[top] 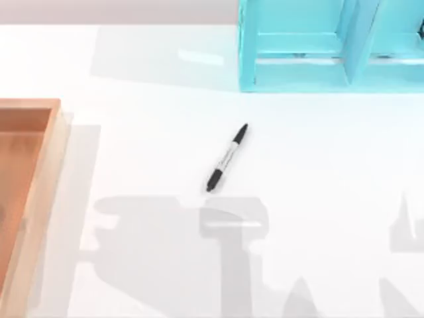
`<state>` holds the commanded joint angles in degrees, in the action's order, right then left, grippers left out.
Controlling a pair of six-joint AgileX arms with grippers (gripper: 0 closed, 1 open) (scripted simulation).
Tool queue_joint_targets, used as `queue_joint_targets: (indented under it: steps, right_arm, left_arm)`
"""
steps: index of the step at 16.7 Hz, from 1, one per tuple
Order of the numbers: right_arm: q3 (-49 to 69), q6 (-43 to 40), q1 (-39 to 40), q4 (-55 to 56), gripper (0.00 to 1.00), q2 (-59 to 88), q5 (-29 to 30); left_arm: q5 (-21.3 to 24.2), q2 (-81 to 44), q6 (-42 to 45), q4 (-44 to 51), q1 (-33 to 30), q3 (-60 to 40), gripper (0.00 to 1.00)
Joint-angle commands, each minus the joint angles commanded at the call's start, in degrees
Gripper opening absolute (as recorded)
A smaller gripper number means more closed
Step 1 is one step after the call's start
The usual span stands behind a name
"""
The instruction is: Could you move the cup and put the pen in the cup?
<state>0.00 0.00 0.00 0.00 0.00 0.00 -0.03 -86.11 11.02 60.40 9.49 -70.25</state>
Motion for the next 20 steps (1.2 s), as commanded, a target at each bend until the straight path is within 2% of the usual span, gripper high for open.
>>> queue_joint_targets:
  steps: [5,12,15,20]
  right_arm:
    - [0.0,0.0,0.0,0.0,1.0,0.0,0.0]
    - [0.0,0.0,0.0,0.0,1.0,0.0,0.0]
    - [0.0,0.0,0.0,0.0,1.0,0.0,0.0]
    - [0.0,0.0,0.0,0.0,1.0,0.0,0.0]
  left_arm:
    - [0.0,-13.2,2.1,10.8,1.8,-11.9,1.0]
    - [0.0,-14.5,2.3,11.9,1.8,-12.9,1.0]
    - [0.0,-15.6,2.3,8.0,2.0,-9.8,1.0]
    - [0.0,-18.6,2.6,-4.5,2.2,-1.0,1.0]
